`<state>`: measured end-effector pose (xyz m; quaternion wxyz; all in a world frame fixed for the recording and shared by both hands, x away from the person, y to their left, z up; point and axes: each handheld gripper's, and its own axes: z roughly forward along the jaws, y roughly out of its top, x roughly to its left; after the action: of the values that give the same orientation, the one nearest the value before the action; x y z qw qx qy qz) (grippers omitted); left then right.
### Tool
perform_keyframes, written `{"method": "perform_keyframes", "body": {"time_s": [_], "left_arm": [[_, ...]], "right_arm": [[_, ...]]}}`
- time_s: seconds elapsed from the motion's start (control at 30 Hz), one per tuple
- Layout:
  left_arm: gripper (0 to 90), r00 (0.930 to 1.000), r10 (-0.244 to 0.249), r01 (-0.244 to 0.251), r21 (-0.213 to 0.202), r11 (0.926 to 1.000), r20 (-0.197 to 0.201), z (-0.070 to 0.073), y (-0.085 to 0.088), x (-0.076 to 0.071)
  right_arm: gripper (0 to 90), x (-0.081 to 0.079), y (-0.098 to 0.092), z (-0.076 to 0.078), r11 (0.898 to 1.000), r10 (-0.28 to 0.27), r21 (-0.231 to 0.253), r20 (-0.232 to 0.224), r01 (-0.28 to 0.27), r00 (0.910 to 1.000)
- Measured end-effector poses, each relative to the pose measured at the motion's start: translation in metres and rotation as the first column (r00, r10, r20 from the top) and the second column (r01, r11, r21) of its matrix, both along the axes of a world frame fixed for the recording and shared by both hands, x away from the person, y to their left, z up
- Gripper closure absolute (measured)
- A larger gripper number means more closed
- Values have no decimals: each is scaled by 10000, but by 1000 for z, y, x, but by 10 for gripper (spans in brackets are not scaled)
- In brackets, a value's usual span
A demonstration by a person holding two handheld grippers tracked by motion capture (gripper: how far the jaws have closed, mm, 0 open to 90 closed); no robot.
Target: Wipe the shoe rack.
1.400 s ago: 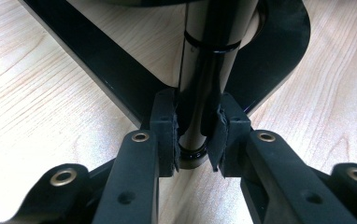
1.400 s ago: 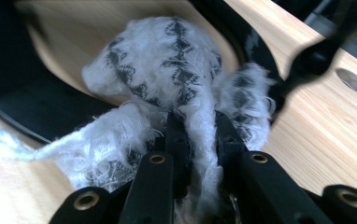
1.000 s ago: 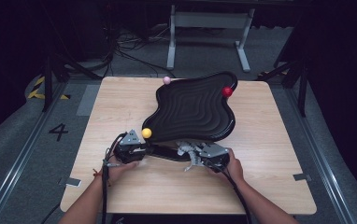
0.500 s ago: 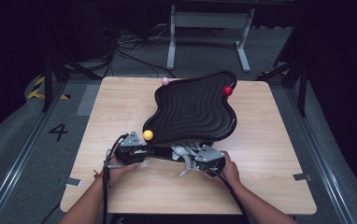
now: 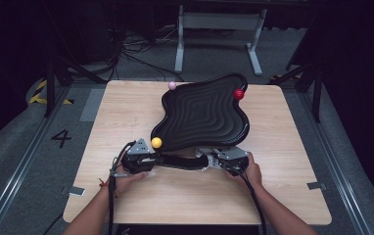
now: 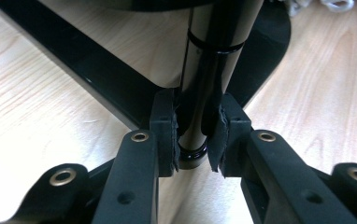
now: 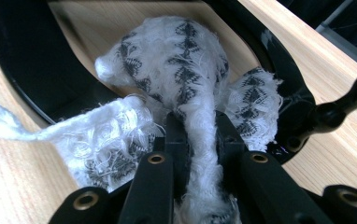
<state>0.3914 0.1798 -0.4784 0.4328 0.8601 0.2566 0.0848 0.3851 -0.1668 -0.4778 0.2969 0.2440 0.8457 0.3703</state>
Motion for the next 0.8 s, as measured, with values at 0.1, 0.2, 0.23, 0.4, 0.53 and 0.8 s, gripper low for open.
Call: {"method": "perform_keyframes", "body": {"time_s": [0.1, 0.2, 0.23, 0.4, 0.53, 0.8], "left_arm": [[733, 9999, -99, 99, -42, 9999, -29, 0, -3, -2], [733, 9999, -153, 153, -54, 9999, -17, 0, -4, -2], [733, 9999, -153, 153, -53, 9999, -18, 0, -4, -2], [733, 9996, -273, 273, -36, 9996, -32, 0, -3, -1], [733, 9995, -325, 325, -40, 9995, -16, 0, -3, 0], [733, 9996, -278, 278, -30, 9996, -14, 0, -4, -1]], "right_arm": [[801, 1, -3, 0, 10000, -69, 3, -38, 69, 10000], [801, 3, -6, 1, 9998, -205, -86, 71, 206, 9998], [801, 4, -7, 1, 9996, -246, -104, 153, 248, 9996], [801, 13, -17, 0, 9982, -597, -12, 491, 598, 9970], [800, 20, -25, 1, 9951, -981, 123, 255, 978, 9948], [803, 21, -31, 2, 9955, -825, 456, -51, 827, 9966]]}}
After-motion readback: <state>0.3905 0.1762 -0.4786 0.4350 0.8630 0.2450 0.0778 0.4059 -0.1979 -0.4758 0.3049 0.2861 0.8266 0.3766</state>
